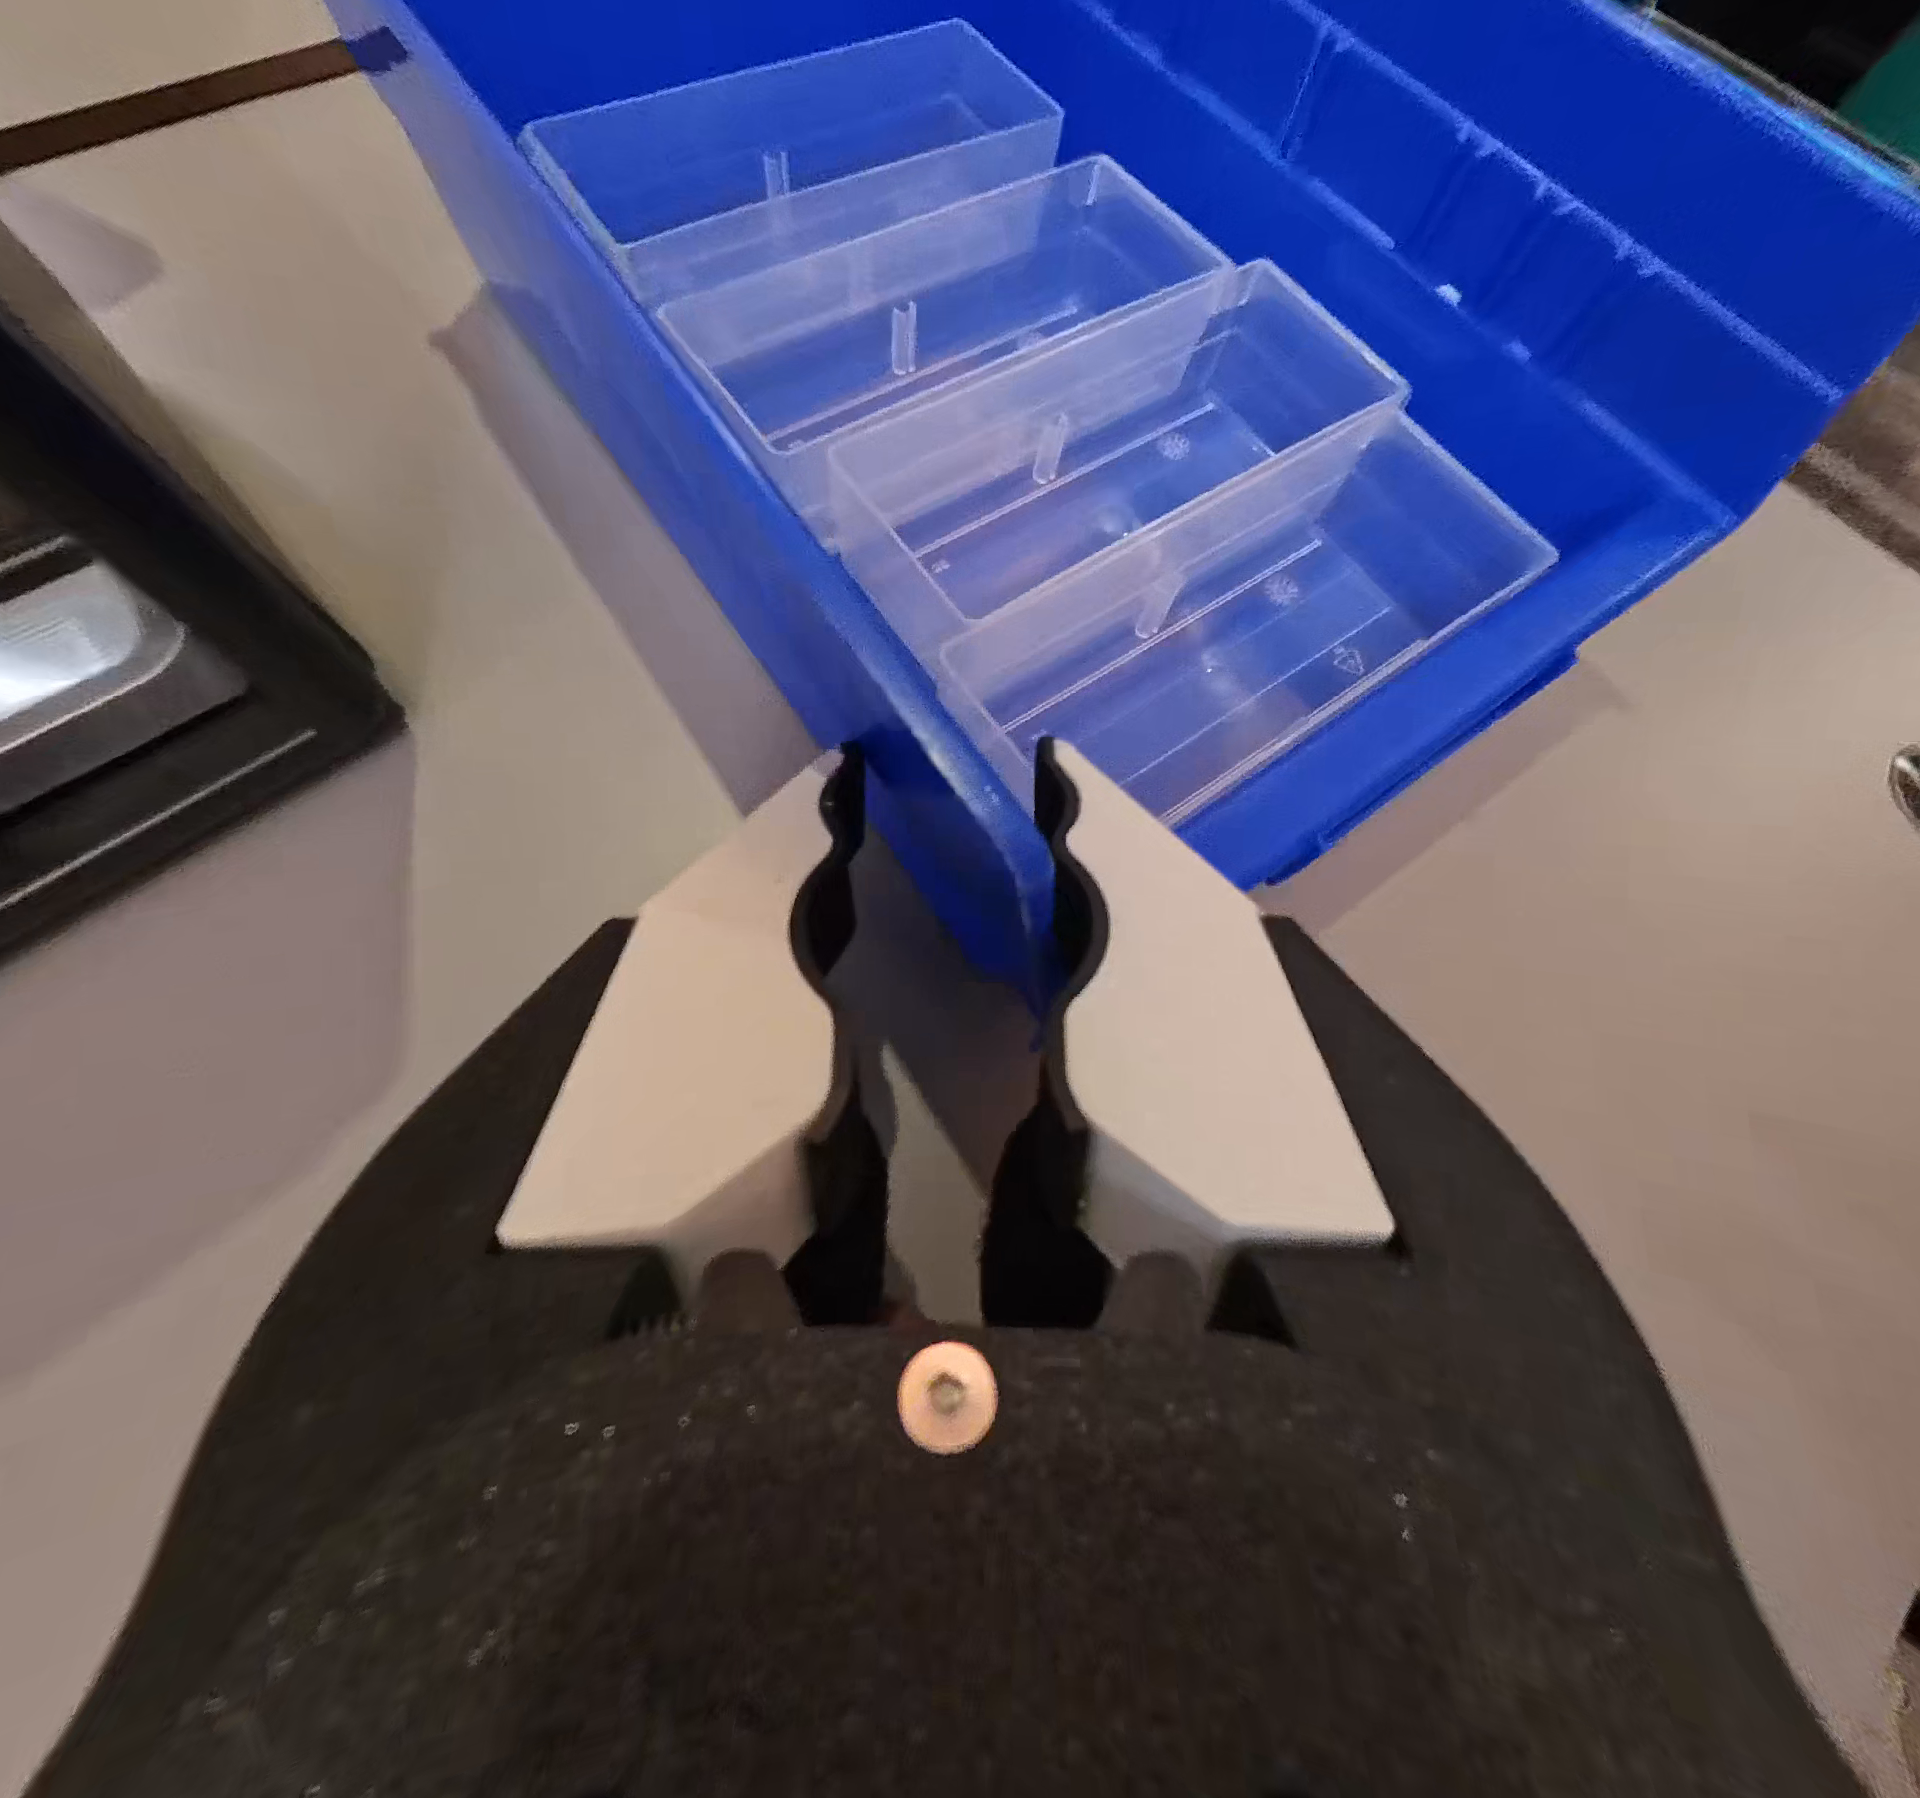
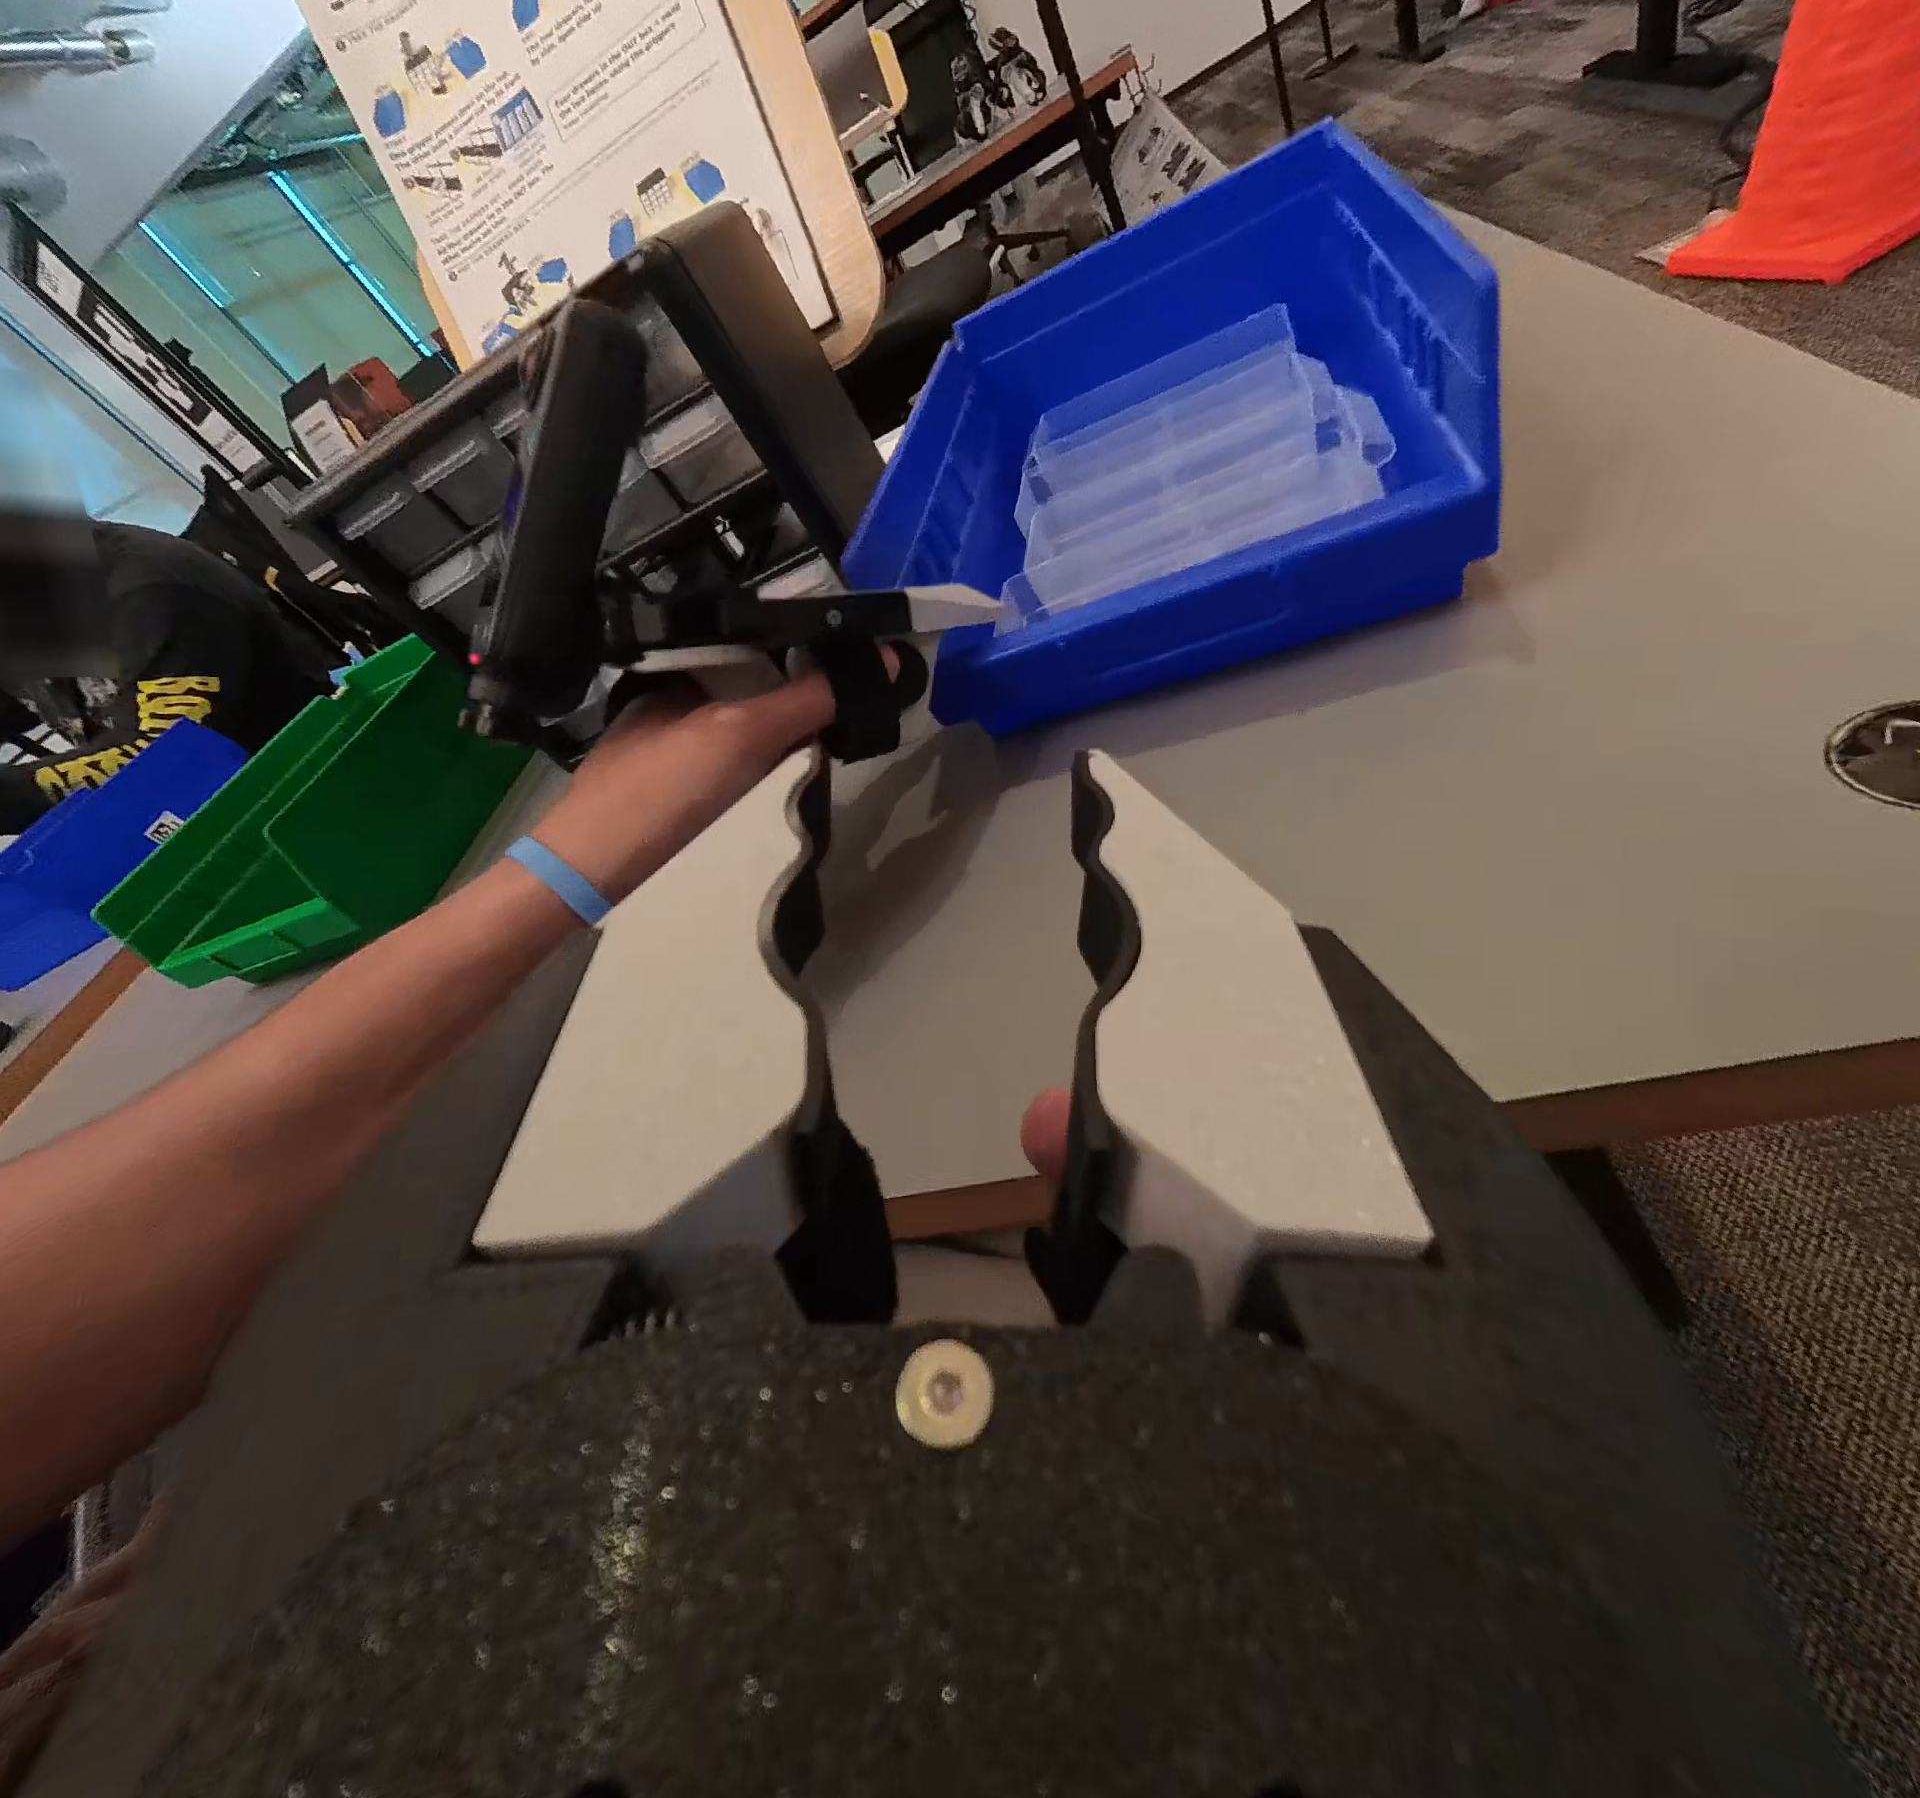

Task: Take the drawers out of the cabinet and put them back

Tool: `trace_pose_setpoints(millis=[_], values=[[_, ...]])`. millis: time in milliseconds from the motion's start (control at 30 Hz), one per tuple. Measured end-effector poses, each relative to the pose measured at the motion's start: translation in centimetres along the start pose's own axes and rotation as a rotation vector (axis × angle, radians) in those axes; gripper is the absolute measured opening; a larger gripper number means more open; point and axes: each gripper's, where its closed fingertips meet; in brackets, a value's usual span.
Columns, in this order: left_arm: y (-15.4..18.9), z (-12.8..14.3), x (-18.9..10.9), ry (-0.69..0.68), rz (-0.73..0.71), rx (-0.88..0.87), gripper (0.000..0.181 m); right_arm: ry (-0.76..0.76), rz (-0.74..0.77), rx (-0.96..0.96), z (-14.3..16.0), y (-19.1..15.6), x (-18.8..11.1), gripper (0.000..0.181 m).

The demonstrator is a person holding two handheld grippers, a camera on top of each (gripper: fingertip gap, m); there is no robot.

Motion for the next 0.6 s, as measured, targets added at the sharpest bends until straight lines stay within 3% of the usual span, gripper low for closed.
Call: trace_pose_setpoints(millis=[267, 433, 600], values=[[-2.9, 2.4, -6.1, -0.065, 0.077, 0.061, 0.014, 0.136, -0.136, -0.188, -2.9, -4.3, 0.0, 0.044], [-6.2, 4.7, -12.3, -0.108, 0.168, 0.125, 0.004, 0.259, -0.297, -0.215, -4.8, -8.9, -0.7, 0.039], [-10.7, 7.2, -19.5, -0.140, 0.275, -0.004, 0.002, 0.261, -0.348, -0.233, -3.9, -10.5, -0.2, 0.035]])
Point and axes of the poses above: each gripper's, where its closed fingertips meet, x out along the fingers, z out of its underside, y = z × x across the jaws, and after that the axes turned 12 degrees about y, right-handed
